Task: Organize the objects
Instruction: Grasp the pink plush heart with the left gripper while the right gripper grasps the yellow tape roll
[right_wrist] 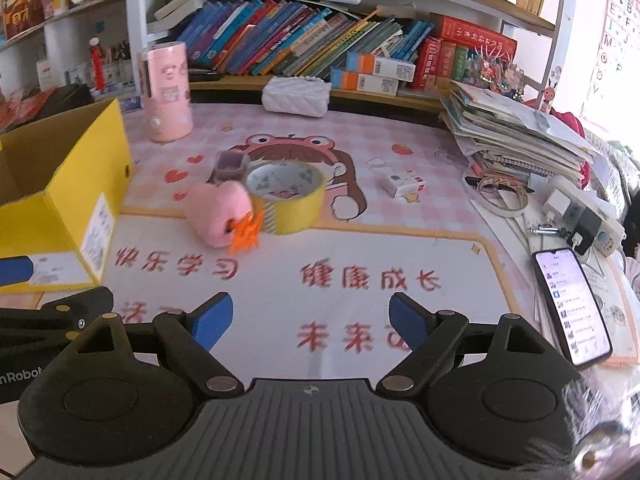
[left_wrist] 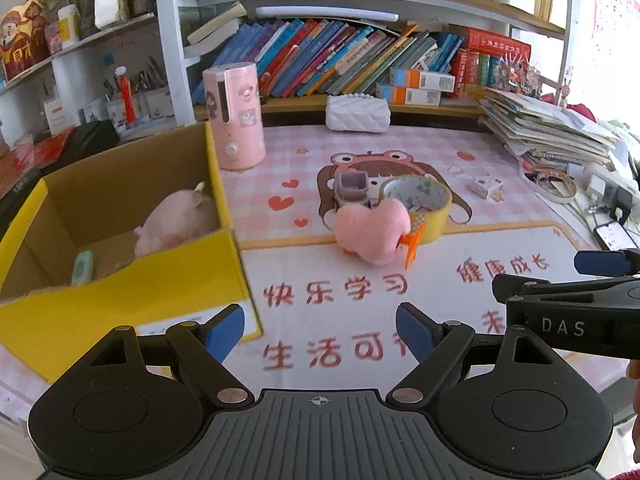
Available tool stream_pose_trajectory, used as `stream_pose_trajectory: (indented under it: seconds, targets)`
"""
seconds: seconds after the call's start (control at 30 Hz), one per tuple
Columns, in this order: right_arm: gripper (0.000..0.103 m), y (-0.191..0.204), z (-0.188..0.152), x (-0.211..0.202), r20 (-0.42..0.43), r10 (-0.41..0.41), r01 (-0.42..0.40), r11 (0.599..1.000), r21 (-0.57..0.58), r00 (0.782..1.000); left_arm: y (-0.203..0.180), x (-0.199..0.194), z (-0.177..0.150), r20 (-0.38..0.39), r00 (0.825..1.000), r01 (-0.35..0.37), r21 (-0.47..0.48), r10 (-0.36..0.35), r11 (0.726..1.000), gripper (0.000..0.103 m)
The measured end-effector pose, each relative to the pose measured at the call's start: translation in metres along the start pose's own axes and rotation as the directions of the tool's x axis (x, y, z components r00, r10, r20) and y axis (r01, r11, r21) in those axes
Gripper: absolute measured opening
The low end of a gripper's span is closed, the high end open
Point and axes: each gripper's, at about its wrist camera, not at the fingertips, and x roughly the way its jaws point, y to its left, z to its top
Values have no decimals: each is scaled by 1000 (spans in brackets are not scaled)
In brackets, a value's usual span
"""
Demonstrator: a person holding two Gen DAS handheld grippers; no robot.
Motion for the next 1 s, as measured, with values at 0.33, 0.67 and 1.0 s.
stream_pose_trajectory:
  seconds: [0.33, 0.67, 1.0]
  targets:
    - [85, -24, 25, 25, 13, 50, -50, 999, -2, 999, -19, 19, 23, 7, 999, -44, -10, 44, 999, 85]
    - [82, -45, 48, 55, 11, 116, -116, 993, 8, 993, -35, 43, 38, -2, 998, -67, -9, 67, 998, 83]
    - [82, -63, 72, 83, 30, 120, -121, 992, 45, 992, -40, 83, 62, -24, 998, -54, -72, 53, 996, 83]
